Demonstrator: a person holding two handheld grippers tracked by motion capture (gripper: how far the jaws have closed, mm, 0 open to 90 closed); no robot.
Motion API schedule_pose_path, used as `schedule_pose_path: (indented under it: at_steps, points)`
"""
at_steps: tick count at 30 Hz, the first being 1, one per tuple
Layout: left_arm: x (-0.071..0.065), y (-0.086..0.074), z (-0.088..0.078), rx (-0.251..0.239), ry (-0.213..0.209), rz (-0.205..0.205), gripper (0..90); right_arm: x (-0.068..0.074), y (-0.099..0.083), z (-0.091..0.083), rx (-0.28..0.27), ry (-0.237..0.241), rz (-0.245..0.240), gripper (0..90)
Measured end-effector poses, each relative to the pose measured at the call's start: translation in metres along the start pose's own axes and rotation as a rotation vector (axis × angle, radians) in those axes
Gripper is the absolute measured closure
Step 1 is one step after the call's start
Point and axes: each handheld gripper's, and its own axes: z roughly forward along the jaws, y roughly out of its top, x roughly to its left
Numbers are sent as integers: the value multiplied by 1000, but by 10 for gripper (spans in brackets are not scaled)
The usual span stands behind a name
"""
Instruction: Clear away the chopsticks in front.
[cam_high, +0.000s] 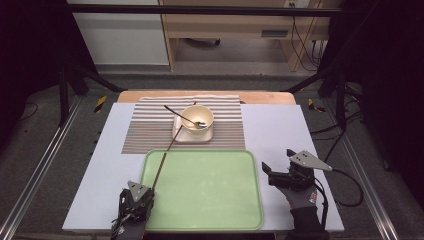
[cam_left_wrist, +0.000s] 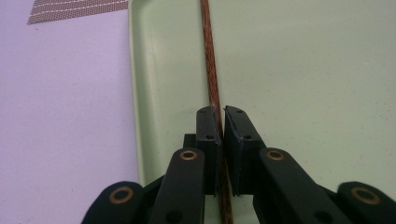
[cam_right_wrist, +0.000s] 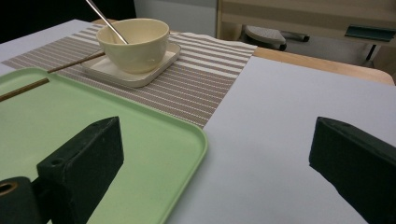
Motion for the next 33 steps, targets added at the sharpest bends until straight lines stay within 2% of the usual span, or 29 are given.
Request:
schedule_pose_path:
  at_steps: [6,10,11,15,20,23,33]
  points:
    - [4,6,-3,-29,-44,-5,750,0,0,0,-2,1,4,33]
    - [8,18,-5,-68,-89,10,758,0,0,-1,-3,-4,2,33]
    - [9,21,-4,-71,-108,16,786,0,0,-1,-5,-4,2,33]
    - [14,30,7,-44,-138,45,882,-1,0,-1,-5,-4,2,33]
    - [14,31,22,21,-182,98,894,-1,1,-1,-5,-4,7,33]
    - [12,31,27,48,-172,113,894,-1,0,-1,-5,-4,6,33]
    - [20,31,27,63,-136,73,895,0,0,0,-2,-4,7,34]
